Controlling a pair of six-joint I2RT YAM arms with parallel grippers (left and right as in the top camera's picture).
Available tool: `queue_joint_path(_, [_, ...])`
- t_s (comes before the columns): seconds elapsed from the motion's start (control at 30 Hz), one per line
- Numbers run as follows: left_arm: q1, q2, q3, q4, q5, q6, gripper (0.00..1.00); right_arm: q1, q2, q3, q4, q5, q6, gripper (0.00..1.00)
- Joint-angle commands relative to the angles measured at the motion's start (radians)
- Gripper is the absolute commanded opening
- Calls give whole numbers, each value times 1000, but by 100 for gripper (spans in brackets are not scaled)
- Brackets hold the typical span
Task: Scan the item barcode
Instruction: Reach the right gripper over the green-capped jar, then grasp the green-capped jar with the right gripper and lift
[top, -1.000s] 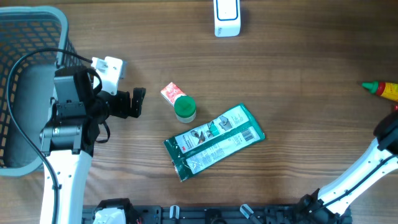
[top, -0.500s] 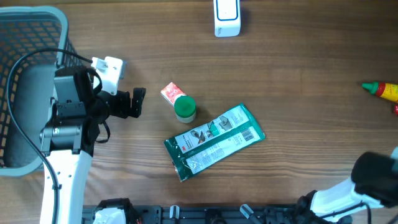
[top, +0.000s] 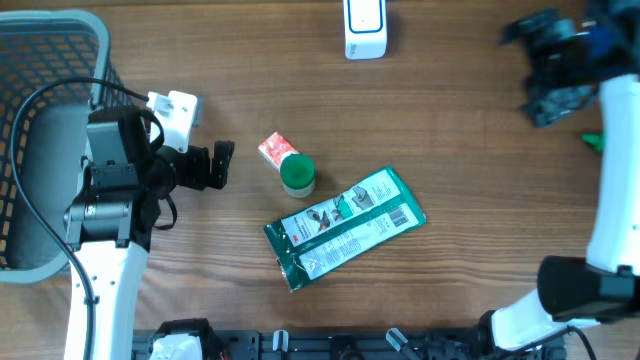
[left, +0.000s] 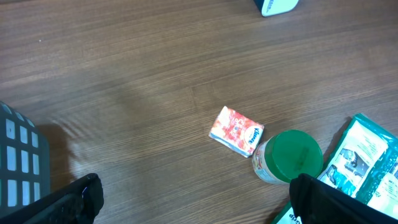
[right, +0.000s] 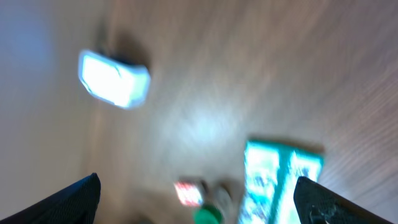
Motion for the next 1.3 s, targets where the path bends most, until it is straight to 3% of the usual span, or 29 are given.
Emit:
queue_joint_path(0.0, [5,5,-6,2,19,-9,100,135,50,-68,-59,-47,204,100])
queue_joint_path(0.13, [5,5,-6,2,19,-9,100,270,84,-196,2,-112,490,100])
queue_joint_path(0.33, [5,5,-6,2,19,-9,100,429,151,-410,431,-354,595,100])
queue_joint_path(0.43, [5,5,-6,2,19,-9,100,486,198,-432,543,-398,652,100])
queue_joint_path(0.57, [5,5,-6,2,19,-9,100,544,254,-432,575,-394,743,100])
queue_joint_path(0.77, [5,5,-6,2,19,-9,100,611,315,-432,595,-427,752,100])
queue_joint_path(1.27, [5,5,-6,2,19,-9,100,639,370,-444,611,-217,809,100])
